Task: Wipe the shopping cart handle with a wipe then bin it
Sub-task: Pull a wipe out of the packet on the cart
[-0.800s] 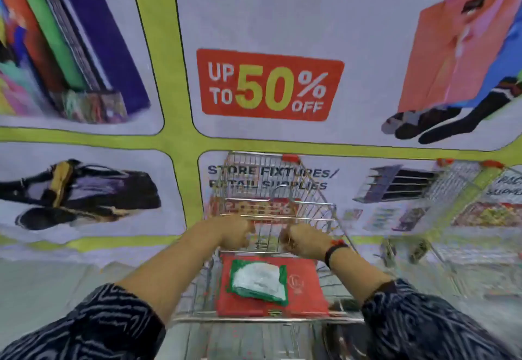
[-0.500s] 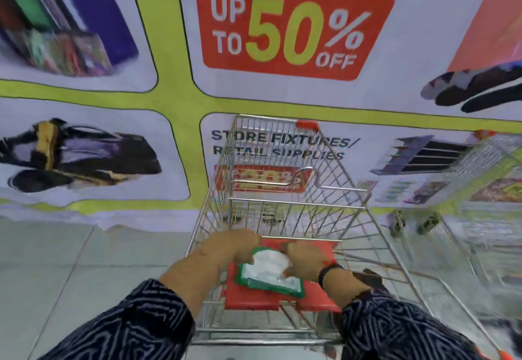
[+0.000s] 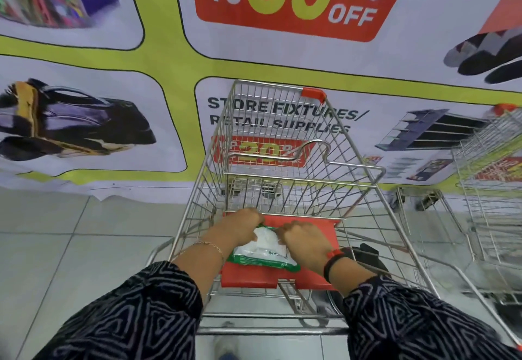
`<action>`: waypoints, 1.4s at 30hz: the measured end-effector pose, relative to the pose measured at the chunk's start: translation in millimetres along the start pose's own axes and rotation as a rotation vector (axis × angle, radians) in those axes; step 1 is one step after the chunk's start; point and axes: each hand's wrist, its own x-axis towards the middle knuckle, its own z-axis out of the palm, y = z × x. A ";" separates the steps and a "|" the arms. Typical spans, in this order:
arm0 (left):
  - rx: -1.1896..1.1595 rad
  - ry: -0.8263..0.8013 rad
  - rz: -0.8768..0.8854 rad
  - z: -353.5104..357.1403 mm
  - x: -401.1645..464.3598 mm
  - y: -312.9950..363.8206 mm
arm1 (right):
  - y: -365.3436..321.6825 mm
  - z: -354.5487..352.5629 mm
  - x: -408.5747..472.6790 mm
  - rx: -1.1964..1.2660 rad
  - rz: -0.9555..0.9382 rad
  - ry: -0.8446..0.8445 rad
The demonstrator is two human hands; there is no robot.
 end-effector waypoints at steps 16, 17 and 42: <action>0.031 0.081 -0.014 9.2 16.1 9.4 | 5.6 -1.1 7.6 1.164 0.247 0.039; 0.029 0.086 -0.004 8.5 16.9 10.7 | 7.0 -1.2 7.6 1.241 0.266 -0.004; -0.412 0.083 -0.089 -10.9 17.7 10.0 | 7.1 2.8 7.7 1.147 0.335 0.070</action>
